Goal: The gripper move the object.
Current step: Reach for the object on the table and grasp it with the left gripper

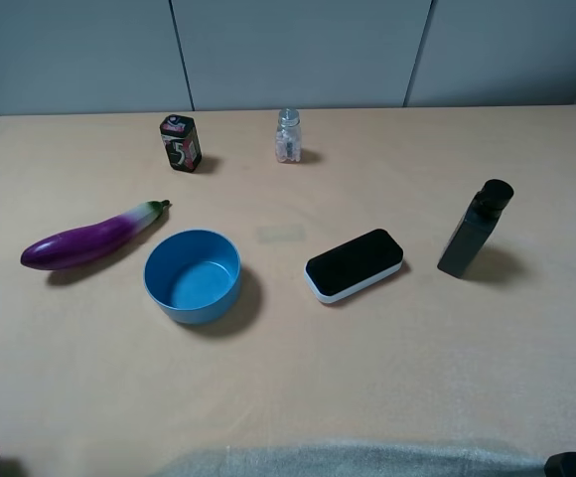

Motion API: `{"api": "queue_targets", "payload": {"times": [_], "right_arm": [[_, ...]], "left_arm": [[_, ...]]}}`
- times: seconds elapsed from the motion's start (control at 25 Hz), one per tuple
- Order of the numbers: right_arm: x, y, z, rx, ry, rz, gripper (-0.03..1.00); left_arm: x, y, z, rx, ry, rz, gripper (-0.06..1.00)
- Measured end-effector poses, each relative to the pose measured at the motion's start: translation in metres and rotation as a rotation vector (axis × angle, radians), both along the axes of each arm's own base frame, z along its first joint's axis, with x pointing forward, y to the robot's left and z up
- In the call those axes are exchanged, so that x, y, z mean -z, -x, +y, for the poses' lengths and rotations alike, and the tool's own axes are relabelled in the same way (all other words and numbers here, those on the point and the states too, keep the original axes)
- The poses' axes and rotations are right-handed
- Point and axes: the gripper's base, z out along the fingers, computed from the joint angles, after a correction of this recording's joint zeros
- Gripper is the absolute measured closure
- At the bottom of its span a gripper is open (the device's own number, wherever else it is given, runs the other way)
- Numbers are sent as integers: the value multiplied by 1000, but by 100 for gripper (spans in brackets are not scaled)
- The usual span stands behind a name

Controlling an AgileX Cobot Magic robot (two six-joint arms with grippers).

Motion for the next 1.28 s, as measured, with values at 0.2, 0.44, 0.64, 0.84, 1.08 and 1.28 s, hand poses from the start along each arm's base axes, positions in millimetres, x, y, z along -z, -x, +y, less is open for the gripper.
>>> {"api": "queue_targets", "payload": {"times": [0.2, 0.44, 0.64, 0.84, 1.08, 1.28], "right_arm": [[0, 0, 0, 0, 0, 0, 27], [0, 0, 0, 0, 0, 0, 27], [0, 0, 0, 0, 0, 0, 27], [0, 0, 0, 0, 0, 0, 27], [0, 0, 0, 0, 0, 0, 27], [0, 0, 0, 0, 0, 0, 27]], "left_arm": [[0, 0, 0, 0, 0, 0, 11], [0, -19, 0, -3, -9, 137, 11], [-7, -57, 3, -22, -59, 359, 11], [-22, -97, 4, -9, -96, 492, 11], [-44, -146, 3, 96, -188, 555, 11], [-38, -187, 1, 216, -274, 636, 11]]}}
